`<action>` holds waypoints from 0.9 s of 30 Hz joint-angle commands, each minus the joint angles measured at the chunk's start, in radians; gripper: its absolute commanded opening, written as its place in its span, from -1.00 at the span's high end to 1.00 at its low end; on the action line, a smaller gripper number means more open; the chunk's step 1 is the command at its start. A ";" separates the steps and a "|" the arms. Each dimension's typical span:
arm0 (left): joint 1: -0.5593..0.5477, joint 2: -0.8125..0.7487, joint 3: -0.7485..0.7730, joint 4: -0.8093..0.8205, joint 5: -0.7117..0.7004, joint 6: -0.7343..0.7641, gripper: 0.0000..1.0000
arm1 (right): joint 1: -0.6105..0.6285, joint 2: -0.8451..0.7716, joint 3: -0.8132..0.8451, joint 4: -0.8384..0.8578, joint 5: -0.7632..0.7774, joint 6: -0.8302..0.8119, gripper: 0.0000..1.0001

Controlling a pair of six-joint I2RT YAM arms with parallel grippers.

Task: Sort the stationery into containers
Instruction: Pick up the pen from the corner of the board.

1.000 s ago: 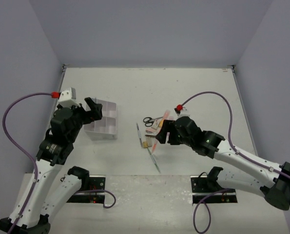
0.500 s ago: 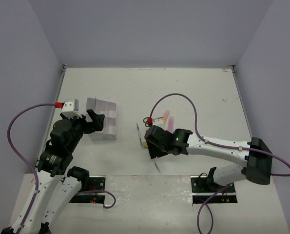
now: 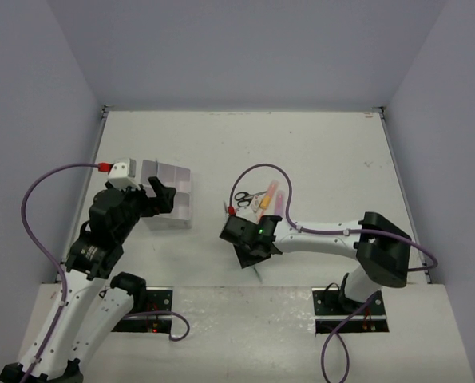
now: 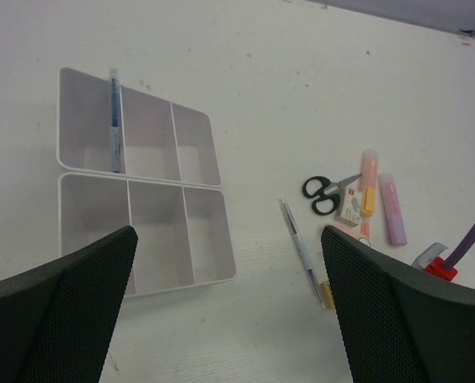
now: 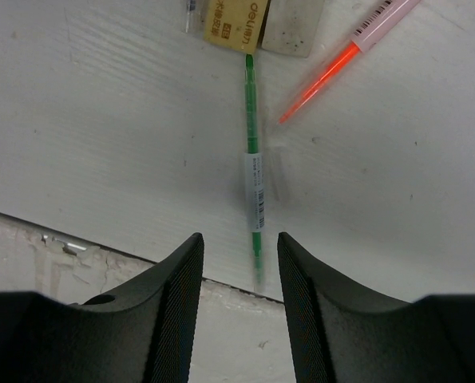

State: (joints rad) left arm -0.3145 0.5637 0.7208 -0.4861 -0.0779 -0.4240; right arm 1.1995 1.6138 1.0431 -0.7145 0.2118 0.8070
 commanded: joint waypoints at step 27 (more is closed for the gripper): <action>0.005 -0.022 -0.007 0.035 0.068 0.041 -1.00 | 0.007 0.047 -0.048 0.096 -0.015 -0.002 0.26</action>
State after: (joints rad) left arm -0.3145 0.5457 0.7208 -0.4805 -0.0334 -0.4217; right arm 1.1995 1.6634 1.0094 -0.6378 0.1858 0.7921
